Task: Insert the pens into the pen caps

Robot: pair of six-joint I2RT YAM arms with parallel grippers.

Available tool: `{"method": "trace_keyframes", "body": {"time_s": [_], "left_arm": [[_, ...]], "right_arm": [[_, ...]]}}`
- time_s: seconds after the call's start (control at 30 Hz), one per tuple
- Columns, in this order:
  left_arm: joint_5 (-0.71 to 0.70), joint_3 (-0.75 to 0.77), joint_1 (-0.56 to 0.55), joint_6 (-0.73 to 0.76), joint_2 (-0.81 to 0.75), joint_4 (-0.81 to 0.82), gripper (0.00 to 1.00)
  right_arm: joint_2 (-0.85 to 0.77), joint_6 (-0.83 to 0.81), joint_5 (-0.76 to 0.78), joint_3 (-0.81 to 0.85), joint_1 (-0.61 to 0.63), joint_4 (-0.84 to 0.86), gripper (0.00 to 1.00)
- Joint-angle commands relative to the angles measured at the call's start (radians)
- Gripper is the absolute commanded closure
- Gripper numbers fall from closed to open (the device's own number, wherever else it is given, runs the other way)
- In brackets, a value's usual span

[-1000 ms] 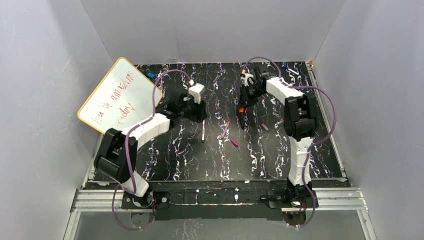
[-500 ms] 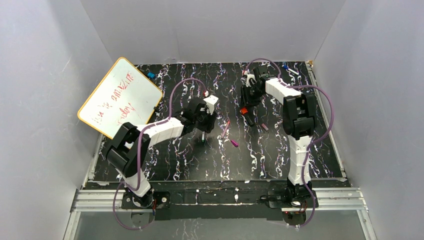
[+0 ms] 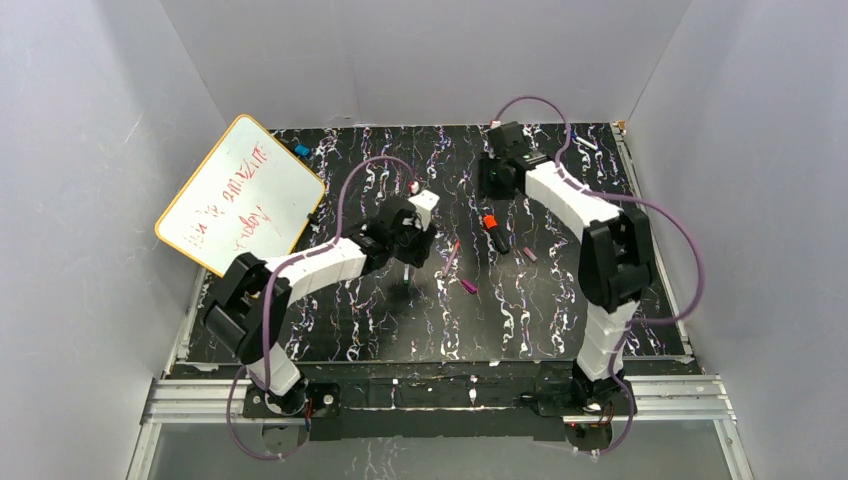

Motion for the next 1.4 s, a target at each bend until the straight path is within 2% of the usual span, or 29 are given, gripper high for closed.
{"method": "trace_keyframes", "body": {"time_s": [0.0,0.03,0.17,0.23,0.33,0.47,0.6,1.0,1.17,1.2,1.33,1.37], "left_arm": [[-0.002,0.005,0.098,0.009,-0.142,-0.057,0.53],[0.046,-0.002,0.128,0.001,-0.163,-0.065,0.53],[0.093,-0.028,0.204,-0.002,-0.242,-0.101,0.53],[0.096,-0.041,0.222,0.003,-0.28,-0.123,0.53],[0.105,-0.06,0.238,0.008,-0.337,-0.145,0.52],[0.12,-0.087,0.253,0.009,-0.394,-0.16,0.51],[0.137,-0.086,0.266,0.025,-0.412,-0.182,0.5],[0.166,-0.09,0.316,0.07,-0.434,-0.218,0.49],[0.194,-0.091,0.328,0.062,-0.43,-0.204,0.47],[0.197,-0.09,0.328,0.061,-0.427,-0.201,0.46],[0.235,-0.093,0.33,0.058,-0.419,-0.188,0.43],[0.254,-0.098,0.33,0.056,-0.418,-0.179,0.42]], "right_arm": [[-0.162,0.401,0.249,0.012,0.178,-0.072,0.35],[-0.161,0.465,0.246,0.017,0.199,-0.103,0.19],[-0.115,0.7,0.305,0.044,0.269,-0.247,0.16],[-0.077,0.816,0.356,0.057,0.286,-0.322,0.18],[-0.028,0.904,0.385,0.079,0.289,-0.421,0.24],[0.018,0.917,0.371,0.085,0.289,-0.422,0.35],[0.081,0.914,0.322,0.1,0.295,-0.385,0.37],[0.199,0.897,0.259,0.135,0.323,-0.355,0.5],[0.196,0.896,0.25,0.096,0.325,-0.333,0.64],[0.197,0.893,0.248,0.093,0.325,-0.33,0.68],[0.197,0.871,0.233,0.09,0.324,-0.315,0.99],[0.194,0.854,0.218,0.089,0.325,-0.296,0.99]]}}
